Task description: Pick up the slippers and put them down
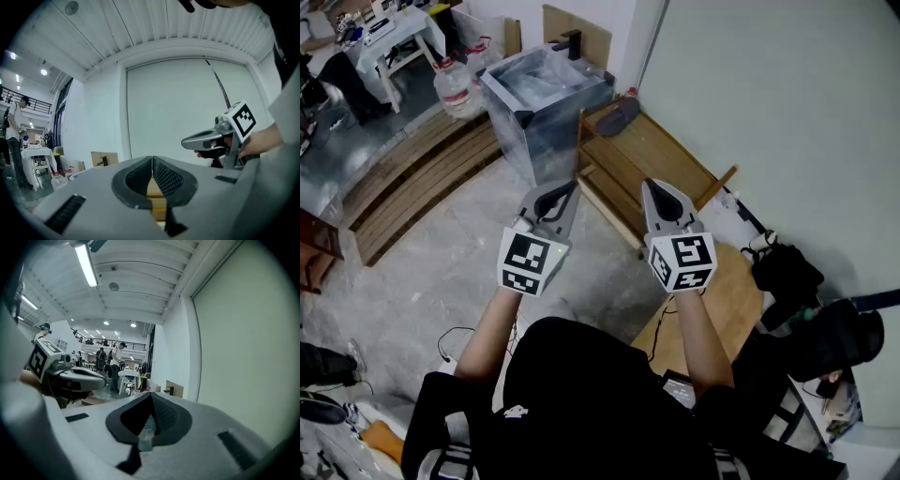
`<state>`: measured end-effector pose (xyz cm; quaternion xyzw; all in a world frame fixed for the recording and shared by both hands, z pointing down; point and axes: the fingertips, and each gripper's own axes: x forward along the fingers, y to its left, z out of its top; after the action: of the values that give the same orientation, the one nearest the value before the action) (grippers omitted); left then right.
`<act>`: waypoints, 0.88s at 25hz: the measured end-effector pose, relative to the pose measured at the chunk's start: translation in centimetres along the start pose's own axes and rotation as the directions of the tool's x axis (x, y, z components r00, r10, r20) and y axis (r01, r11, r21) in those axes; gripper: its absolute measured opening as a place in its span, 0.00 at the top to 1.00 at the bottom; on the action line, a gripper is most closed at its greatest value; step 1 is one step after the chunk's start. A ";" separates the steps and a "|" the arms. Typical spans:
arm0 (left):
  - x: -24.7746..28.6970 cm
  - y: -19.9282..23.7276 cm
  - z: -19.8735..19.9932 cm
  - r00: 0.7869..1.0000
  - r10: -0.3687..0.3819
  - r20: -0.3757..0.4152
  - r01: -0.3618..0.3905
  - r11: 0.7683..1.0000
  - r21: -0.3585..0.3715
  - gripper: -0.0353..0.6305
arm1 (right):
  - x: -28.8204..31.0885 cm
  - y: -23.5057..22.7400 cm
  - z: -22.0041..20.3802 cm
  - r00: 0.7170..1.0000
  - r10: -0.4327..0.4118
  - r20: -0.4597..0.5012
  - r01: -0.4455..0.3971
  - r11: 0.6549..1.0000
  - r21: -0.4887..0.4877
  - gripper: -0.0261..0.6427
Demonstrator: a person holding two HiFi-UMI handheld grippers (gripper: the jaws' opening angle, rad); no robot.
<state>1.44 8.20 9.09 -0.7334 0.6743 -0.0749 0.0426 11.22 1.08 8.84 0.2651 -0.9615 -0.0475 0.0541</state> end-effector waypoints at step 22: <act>0.7 -1.1 -1.3 0.999 0.005 -0.036 -0.006 1.000 -0.014 0.94 | 0.3 -0.4 -1.9 0.999 0.037 -0.027 -0.036 0.997 0.069 0.96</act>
<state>2.39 7.68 10.55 -0.7305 0.6774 -0.0829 0.0255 11.45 0.49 10.72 0.2498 -0.9664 -0.0098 0.0594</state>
